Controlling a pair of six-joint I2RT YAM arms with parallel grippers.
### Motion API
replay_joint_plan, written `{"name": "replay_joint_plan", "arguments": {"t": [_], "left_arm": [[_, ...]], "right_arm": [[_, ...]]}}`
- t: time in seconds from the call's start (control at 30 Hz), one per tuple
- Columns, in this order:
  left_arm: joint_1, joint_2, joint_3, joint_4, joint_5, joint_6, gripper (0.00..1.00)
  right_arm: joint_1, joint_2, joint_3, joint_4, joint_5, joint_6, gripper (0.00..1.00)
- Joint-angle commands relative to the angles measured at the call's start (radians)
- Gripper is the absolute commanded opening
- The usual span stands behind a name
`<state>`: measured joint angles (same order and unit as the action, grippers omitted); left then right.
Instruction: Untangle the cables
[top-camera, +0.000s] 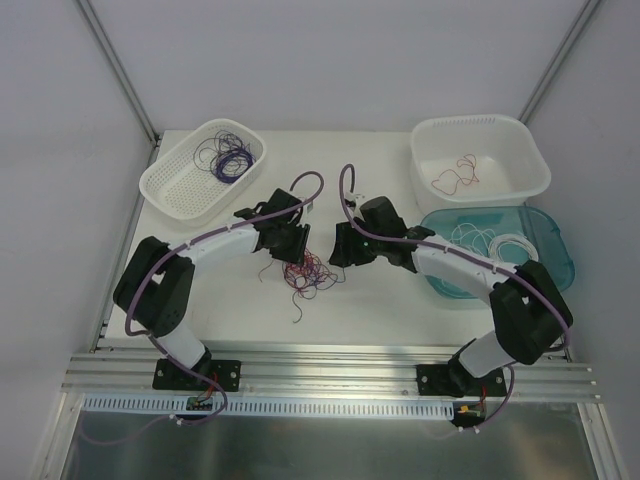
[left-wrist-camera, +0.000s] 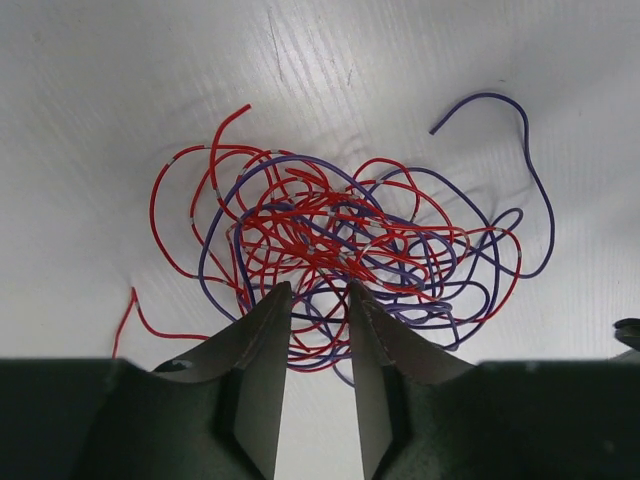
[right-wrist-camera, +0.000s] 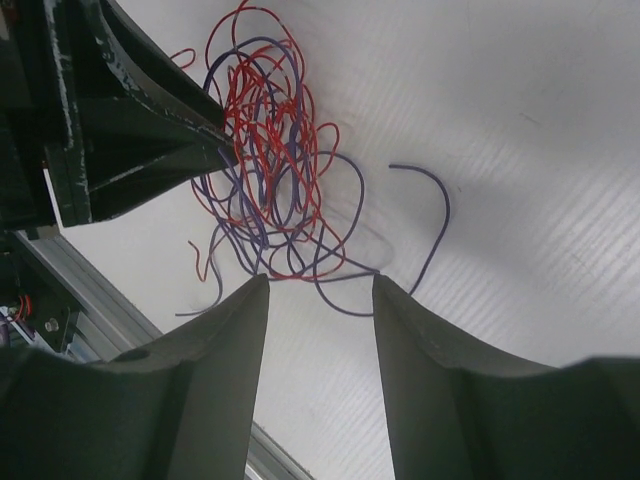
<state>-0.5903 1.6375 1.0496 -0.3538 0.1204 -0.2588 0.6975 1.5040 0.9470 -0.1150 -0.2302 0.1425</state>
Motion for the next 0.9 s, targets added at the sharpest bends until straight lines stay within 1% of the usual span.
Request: {"name": "replay_joint_plan", "arguments": {"t": [0.0,0.03,0.1,0.13,0.2,0.23,0.3,0.37,0.5,0.57,0.6,0.67,0.7,0.73,0.77,0.87], "left_arm": [[-0.013,0.015,0.035,0.015,-0.002,-0.034,0.28],[-0.013,0.016,0.03,0.016,0.002,-0.037,0.26],[-0.014,0.009,0.02,0.018,0.007,-0.045,0.21],[-0.013,0.005,0.015,0.021,0.005,-0.045,0.15],[-0.014,-0.016,0.004,0.022,-0.001,-0.049,0.09],[-0.014,-0.025,0.0,0.024,-0.001,-0.051,0.03],[-0.014,-0.051,-0.01,0.027,-0.002,-0.059,0.0],[-0.014,-0.071,-0.016,0.026,-0.001,-0.069,0.0],[-0.014,-0.108,-0.022,0.027,0.007,-0.082,0.0],[-0.014,-0.139,-0.023,0.026,0.001,-0.083,0.0],[-0.013,-0.152,-0.023,0.026,-0.007,-0.082,0.0],[-0.013,-0.203,-0.023,0.024,-0.04,-0.074,0.0],[-0.013,-0.223,-0.025,0.022,-0.053,-0.068,0.0],[-0.009,-0.264,-0.023,0.021,-0.068,-0.059,0.0],[-0.005,-0.286,-0.023,0.019,-0.099,-0.056,0.0],[0.032,-0.364,-0.014,0.004,-0.116,-0.05,0.0]], "right_arm": [[0.007,0.059,0.013,0.112,-0.075,0.025,0.49],[0.007,0.079,0.018,0.11,-0.09,0.029,0.49],[0.011,0.131,0.033,0.176,-0.138,0.048,0.5],[0.013,0.145,0.036,0.193,-0.15,0.054,0.5],[0.019,0.174,0.044,0.241,-0.184,0.077,0.5],[0.02,0.199,0.045,0.256,-0.196,0.084,0.5],[0.023,0.226,0.052,0.304,-0.23,0.112,0.49],[0.025,0.263,0.056,0.349,-0.264,0.138,0.48],[0.028,0.323,0.084,0.367,-0.276,0.15,0.45],[0.028,0.344,0.093,0.367,-0.27,0.149,0.37],[0.028,0.348,0.092,0.364,-0.261,0.146,0.27],[0.027,0.348,0.084,0.35,-0.244,0.138,0.14],[0.023,0.34,0.078,0.342,-0.235,0.134,0.04],[0.019,0.332,0.061,0.33,-0.225,0.123,0.01],[0.014,0.323,0.049,0.325,-0.204,0.12,0.01],[-0.018,0.289,0.003,0.304,-0.184,0.112,0.01]]}}
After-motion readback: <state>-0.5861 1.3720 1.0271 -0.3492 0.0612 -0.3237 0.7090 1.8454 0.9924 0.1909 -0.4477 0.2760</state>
